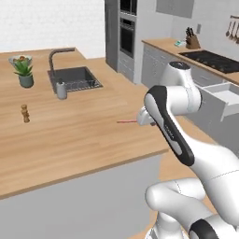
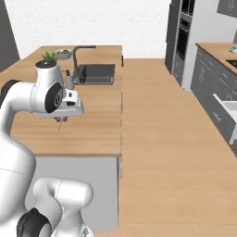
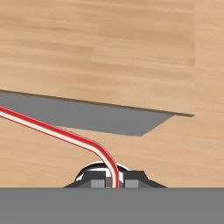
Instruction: Take a straw from the drawer in front and place it inside the glass cup on the dining counter.
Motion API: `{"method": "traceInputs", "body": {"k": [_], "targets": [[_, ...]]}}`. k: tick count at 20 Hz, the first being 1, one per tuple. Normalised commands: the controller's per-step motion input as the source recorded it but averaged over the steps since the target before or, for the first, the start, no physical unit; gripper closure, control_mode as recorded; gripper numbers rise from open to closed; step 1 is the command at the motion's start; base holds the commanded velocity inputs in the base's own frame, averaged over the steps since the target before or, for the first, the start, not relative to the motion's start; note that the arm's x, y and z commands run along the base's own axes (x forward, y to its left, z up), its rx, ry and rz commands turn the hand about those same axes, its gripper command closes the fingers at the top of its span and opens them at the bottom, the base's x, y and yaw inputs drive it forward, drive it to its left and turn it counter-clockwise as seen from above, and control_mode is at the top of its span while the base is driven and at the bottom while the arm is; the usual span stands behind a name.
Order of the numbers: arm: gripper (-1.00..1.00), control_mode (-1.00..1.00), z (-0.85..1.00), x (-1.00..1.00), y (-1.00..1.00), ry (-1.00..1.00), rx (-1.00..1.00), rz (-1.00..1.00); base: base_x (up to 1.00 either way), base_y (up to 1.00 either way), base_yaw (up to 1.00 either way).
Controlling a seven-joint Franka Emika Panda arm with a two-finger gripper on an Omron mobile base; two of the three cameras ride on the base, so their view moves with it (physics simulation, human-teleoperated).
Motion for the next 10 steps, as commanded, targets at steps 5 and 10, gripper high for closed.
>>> {"method": "traceInputs", "body": {"k": [5, 10], "targets": [[1.00, 1.00, 0.00, 0.00, 0.00, 0.00, 0.00, 0.00, -0.35, 1.00, -0.17], [1.00, 1.00, 0.00, 0.00, 0.00, 0.00, 0.00, 0.00, -0.12, 1.00, -0.21]]}}
